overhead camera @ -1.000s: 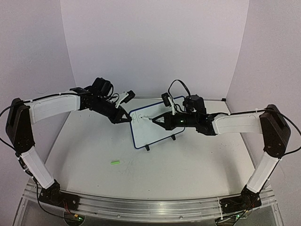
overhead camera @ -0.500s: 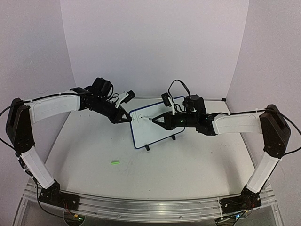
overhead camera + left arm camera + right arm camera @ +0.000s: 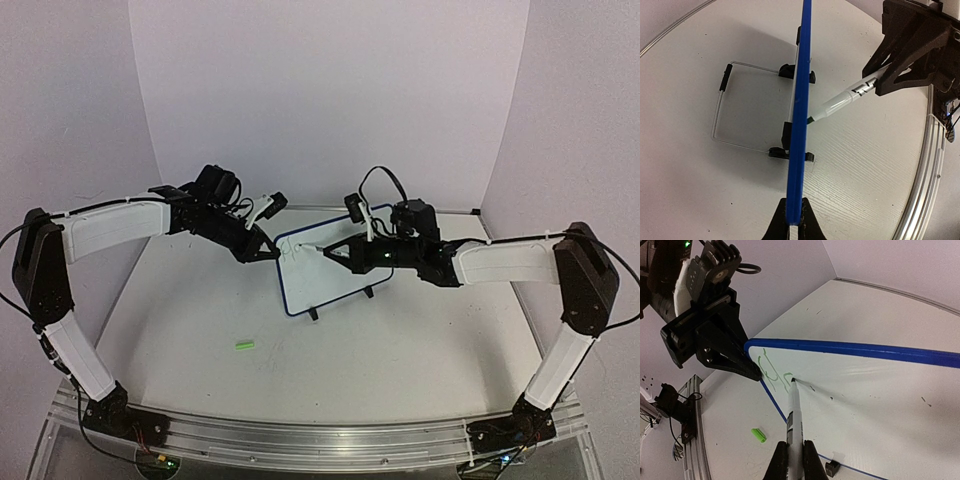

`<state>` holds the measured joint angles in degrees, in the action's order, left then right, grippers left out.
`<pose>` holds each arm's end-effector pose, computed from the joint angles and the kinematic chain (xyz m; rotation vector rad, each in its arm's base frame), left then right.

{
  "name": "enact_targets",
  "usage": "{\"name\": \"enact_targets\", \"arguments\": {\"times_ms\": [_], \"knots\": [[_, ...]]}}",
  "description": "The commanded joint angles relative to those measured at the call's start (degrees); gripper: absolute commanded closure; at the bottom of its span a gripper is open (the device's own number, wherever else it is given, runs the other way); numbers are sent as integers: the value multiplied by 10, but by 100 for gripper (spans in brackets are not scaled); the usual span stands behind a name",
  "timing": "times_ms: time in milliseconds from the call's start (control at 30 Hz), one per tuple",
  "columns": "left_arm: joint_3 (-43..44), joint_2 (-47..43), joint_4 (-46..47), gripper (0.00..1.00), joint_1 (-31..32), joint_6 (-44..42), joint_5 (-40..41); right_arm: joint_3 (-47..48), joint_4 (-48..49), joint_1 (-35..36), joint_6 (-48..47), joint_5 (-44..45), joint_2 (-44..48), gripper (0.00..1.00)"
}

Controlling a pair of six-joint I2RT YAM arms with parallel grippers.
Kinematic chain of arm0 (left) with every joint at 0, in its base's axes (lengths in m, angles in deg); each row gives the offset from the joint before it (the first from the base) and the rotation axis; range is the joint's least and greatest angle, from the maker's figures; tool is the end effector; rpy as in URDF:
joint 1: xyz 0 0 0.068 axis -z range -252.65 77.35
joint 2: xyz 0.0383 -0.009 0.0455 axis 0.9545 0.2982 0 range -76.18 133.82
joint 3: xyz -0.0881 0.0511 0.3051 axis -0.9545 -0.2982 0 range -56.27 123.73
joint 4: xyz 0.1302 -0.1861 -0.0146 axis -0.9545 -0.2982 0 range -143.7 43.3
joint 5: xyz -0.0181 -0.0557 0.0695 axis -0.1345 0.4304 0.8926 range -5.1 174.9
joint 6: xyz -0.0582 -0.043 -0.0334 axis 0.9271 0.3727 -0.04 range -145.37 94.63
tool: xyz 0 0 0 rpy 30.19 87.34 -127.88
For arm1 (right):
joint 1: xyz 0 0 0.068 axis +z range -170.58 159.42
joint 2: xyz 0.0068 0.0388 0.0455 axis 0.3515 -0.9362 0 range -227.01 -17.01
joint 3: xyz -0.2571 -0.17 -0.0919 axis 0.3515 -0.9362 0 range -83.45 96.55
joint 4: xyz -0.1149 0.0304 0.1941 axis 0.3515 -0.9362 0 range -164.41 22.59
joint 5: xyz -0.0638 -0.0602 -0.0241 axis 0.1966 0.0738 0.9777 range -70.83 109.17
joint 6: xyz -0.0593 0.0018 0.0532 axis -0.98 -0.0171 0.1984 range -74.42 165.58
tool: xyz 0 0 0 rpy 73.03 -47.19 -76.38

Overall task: Write a sentence on the whiteboard
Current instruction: Write on the whiteboard with the whiteboard marker without the cap.

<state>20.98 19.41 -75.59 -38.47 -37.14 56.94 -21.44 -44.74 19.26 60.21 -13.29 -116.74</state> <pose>0.2787 -0.2283 0.3187 1.1495 2.1131 -0.7671 0.2852 0.2860 0.3089 -0.8335 1.7725 1.1656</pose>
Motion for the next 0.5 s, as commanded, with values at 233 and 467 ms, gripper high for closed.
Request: {"name": "enact_targets", "arguments": {"times_ms": [233, 467], "knots": [[13, 14, -20, 100, 5, -15, 16, 20, 28, -3, 4, -3, 18, 100], [13, 12, -20, 100, 5, -15, 18, -4, 29, -3, 5, -11, 47, 100]]}}
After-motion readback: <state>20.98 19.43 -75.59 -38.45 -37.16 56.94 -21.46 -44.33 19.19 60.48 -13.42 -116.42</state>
